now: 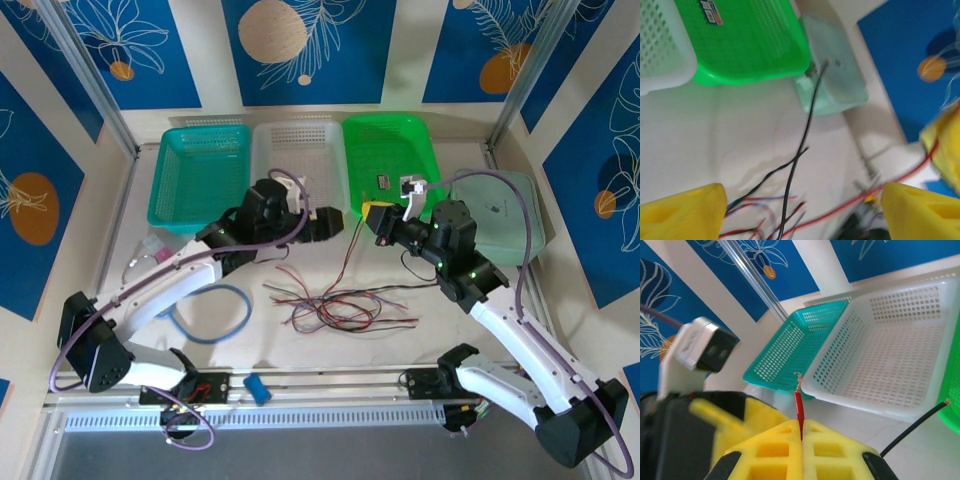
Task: Untangle the cables
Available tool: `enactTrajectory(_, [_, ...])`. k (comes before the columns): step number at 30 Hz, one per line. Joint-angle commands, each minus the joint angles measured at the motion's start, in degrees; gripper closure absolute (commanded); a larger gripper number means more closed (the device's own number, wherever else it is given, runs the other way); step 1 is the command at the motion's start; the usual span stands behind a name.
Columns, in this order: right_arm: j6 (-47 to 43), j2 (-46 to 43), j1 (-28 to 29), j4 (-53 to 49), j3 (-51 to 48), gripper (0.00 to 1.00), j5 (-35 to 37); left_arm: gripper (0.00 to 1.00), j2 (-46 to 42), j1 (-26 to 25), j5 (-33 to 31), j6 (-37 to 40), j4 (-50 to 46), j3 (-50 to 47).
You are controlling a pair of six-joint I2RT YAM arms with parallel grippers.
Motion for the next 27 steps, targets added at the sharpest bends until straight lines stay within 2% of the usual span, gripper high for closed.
enactTrajectory(1, [-1.5,-1.4,0.3,3.2,-0.3,1.0,-2.8,0.24,1.2,2.0,8.6,-5.8,6.5,-0.6])
enactTrajectory(5, [-1.9,-1.3,0.3,4.3,-0.2,1.0,-5.1,0.24,3.2,1.9,9.8,-4.4,3.5,2.0])
enactTrajectory(9, [-1.6,-0.8,0.4,4.9,0.6,1.0,-7.2,0.25,5.1,1.7,9.8,-4.7,4.9,2.0])
enactTrajectory(17, [-0.4,1.2,0.4,5.7,2.0,1.0,-9.5,0.3,10.5,-1.6,9.7,-4.1,5.0,5.2])
enactTrajectory(19, [-0.4,1.4,0.5,5.5,2.4,1.0,-9.8,0.38,11.7,-1.9,10.3,-4.5,6.1,5.4])
enactTrajectory(25, [-1.3,-0.3,0.5,3.0,4.0,1.0,-8.9,0.85,11.4,-1.8,8.3,-3.8,5.2,6.2])
enactTrajectory(27, [-1.8,-1.0,0.5,2.2,4.6,1.0,-8.7,0.88,11.0,-1.8,7.7,-3.4,4.9,6.5])
